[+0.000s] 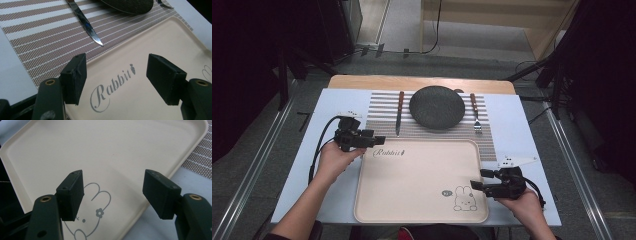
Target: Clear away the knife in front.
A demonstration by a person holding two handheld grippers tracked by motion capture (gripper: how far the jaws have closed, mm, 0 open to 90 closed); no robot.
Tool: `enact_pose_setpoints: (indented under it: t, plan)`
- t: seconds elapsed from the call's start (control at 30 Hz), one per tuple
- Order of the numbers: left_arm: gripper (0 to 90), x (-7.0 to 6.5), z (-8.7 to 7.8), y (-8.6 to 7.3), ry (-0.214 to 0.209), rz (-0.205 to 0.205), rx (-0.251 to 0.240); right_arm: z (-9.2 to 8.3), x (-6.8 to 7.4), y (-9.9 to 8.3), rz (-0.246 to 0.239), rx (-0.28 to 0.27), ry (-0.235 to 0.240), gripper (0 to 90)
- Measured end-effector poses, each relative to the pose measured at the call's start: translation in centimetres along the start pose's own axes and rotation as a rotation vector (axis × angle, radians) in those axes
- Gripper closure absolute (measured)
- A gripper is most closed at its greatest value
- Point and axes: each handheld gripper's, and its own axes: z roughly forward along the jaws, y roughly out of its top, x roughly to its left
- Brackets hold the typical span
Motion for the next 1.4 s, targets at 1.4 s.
enact_pose_setpoints:
  t: [1.4]
  plan:
    - [35.6,1.8,6.4,6.0,0.127,0.024,0.026,0.1,-0.2,-0.1,0.001,0.007,-0.001,32.1]
